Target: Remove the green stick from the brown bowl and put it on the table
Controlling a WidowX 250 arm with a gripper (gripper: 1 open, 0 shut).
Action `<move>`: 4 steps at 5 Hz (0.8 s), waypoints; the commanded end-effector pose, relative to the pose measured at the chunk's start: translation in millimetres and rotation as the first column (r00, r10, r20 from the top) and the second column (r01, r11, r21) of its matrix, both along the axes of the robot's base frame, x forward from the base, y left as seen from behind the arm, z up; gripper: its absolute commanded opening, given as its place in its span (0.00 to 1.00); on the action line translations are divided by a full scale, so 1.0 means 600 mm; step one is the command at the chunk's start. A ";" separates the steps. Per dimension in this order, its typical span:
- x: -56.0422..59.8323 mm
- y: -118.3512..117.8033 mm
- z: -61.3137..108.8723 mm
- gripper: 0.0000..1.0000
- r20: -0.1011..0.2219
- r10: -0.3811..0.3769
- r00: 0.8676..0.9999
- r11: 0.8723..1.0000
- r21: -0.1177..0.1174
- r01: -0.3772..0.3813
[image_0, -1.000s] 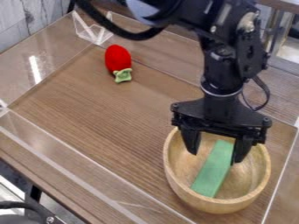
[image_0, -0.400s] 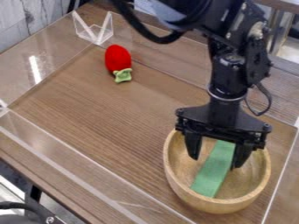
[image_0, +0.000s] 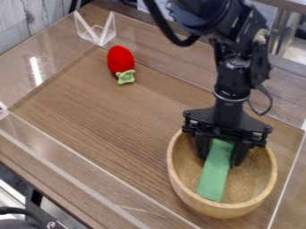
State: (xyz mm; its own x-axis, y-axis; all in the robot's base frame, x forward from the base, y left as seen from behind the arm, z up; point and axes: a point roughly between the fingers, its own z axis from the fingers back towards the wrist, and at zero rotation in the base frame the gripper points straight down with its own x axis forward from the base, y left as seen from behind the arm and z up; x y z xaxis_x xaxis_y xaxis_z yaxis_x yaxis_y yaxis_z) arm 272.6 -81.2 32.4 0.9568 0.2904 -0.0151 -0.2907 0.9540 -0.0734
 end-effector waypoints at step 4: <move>-0.003 -0.031 0.010 0.00 0.027 0.009 1.000 1.000 0.016 -0.009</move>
State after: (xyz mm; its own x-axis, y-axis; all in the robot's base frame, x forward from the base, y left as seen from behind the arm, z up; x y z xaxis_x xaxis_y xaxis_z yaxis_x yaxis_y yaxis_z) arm 268.6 -96.4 30.4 0.9509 0.3095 -0.0105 -0.3096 0.9494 -0.0524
